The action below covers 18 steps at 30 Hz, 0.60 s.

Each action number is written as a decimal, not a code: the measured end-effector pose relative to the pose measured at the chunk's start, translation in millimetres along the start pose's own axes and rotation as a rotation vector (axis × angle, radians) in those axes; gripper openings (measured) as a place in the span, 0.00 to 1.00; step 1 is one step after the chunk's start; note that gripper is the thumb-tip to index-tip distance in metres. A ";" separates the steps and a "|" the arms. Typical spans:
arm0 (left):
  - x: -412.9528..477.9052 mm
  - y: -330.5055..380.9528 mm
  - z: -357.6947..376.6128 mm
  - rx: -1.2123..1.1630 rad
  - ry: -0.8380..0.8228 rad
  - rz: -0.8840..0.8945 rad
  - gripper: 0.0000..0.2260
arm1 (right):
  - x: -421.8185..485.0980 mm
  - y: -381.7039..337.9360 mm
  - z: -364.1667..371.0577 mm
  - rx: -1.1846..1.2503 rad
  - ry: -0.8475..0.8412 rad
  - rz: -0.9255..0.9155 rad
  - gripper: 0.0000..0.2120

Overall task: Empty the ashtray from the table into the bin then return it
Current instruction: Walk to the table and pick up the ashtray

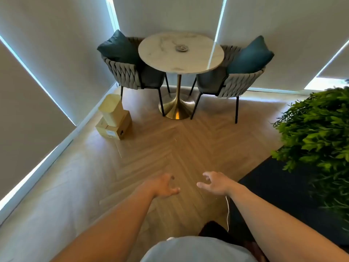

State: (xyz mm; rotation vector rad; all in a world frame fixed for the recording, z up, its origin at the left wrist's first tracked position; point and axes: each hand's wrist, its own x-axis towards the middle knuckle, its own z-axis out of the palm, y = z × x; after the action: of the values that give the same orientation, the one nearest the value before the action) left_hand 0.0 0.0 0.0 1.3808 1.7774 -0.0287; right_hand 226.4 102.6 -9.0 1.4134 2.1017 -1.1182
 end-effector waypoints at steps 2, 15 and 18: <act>0.3 -9.0 -0.6 -0.004 -0.014 -0.011 0.33 | 4.4 -4.5 4.9 0.004 -0.017 0.021 0.41; 63.6 -34.7 -42.8 -0.012 -0.074 -0.078 0.28 | 73.0 -10.5 -14.7 -0.008 -0.083 0.034 0.37; 92.8 -32.0 -60.3 -0.021 -0.087 -0.100 0.26 | 99.4 -4.7 -35.8 -0.006 -0.112 0.047 0.36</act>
State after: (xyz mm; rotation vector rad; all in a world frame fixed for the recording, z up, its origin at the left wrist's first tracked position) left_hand -63.3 89.7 -35.0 1.2558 1.7673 -0.1218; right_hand 184.0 189.4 -52.1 1.3585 1.9827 -1.1446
